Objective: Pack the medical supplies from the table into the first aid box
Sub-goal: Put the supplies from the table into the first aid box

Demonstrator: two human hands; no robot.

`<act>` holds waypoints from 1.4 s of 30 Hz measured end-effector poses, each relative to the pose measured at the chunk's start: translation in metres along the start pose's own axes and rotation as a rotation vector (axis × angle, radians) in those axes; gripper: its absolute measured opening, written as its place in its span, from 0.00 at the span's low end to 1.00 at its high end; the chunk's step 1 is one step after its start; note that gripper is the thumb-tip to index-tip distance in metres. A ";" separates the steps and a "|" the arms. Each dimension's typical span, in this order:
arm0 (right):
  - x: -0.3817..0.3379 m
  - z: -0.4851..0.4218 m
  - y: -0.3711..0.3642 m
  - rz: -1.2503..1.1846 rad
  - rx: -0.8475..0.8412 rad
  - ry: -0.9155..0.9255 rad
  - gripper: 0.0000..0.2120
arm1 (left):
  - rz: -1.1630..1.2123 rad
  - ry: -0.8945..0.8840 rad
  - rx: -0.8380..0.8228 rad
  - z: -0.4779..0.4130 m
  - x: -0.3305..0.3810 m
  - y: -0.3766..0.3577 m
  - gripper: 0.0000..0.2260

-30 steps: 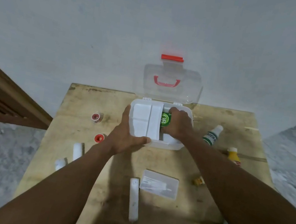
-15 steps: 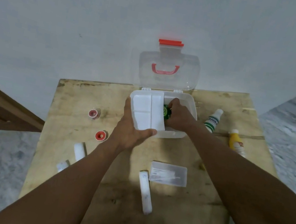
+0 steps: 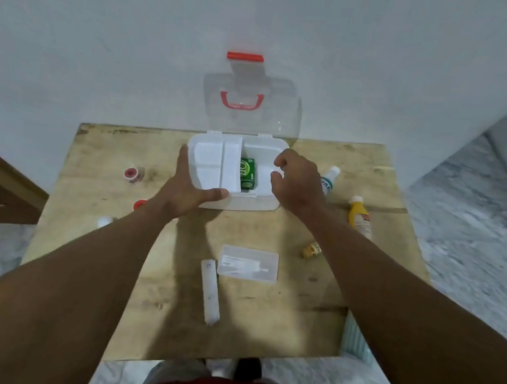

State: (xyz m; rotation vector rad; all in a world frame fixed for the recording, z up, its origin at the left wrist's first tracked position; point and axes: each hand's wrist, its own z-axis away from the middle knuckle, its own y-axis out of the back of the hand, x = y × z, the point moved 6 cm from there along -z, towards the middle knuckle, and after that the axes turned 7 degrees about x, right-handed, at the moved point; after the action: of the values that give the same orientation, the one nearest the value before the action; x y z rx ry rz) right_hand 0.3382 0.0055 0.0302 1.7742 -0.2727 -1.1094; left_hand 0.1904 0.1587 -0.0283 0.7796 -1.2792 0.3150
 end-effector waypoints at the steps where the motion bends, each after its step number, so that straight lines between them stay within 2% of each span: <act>1: 0.004 0.008 0.008 0.000 0.017 -0.020 0.12 | -0.003 0.003 0.008 0.001 -0.001 0.000 0.44; 6: 0.033 0.060 0.026 0.116 -0.037 -0.142 0.15 | -0.007 0.028 0.037 0.002 -0.005 -0.003 0.42; 10: 0.064 0.101 0.027 0.210 -0.124 -0.259 0.18 | 0.008 0.063 0.039 0.000 -0.010 -0.004 0.44; 13: 0.079 0.127 0.036 0.324 -0.077 -0.322 0.16 | 0.008 0.092 0.037 -0.001 -0.016 -0.003 0.46; 18: 0.102 0.167 0.049 0.530 -0.018 -0.524 0.21 | 0.004 0.139 0.028 -0.001 -0.020 0.000 0.49; 22: 0.116 0.193 0.045 0.561 -0.058 -0.687 0.24 | -0.023 0.187 0.022 0.000 -0.019 0.001 0.58; 25: 0.123 0.208 0.036 0.502 -0.073 -0.776 0.25 | -0.042 0.193 0.034 0.000 -0.020 0.002 0.59; 29: 0.126 0.213 0.027 0.461 -0.072 -0.787 0.29 | -0.053 0.204 0.044 0.000 -0.022 0.002 0.61; 33: 0.118 0.206 0.026 0.437 -0.065 -0.787 0.33 | -0.051 0.206 0.046 -0.002 -0.024 -0.003 0.57; 38: 0.092 0.177 0.037 0.362 -0.025 -0.742 0.43 | -0.012 0.175 0.048 0.000 -0.021 -0.003 0.54; 42: 0.060 0.133 0.053 0.201 0.069 -0.612 0.39 | 0.015 0.146 0.040 0.000 -0.019 -0.002 0.52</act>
State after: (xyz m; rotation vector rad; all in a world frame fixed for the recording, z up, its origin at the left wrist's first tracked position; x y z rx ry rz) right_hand 0.2834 -0.1396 0.0280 1.3859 -0.8455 -1.4833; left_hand 0.1861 0.1606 -0.0468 0.7673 -1.1449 0.4032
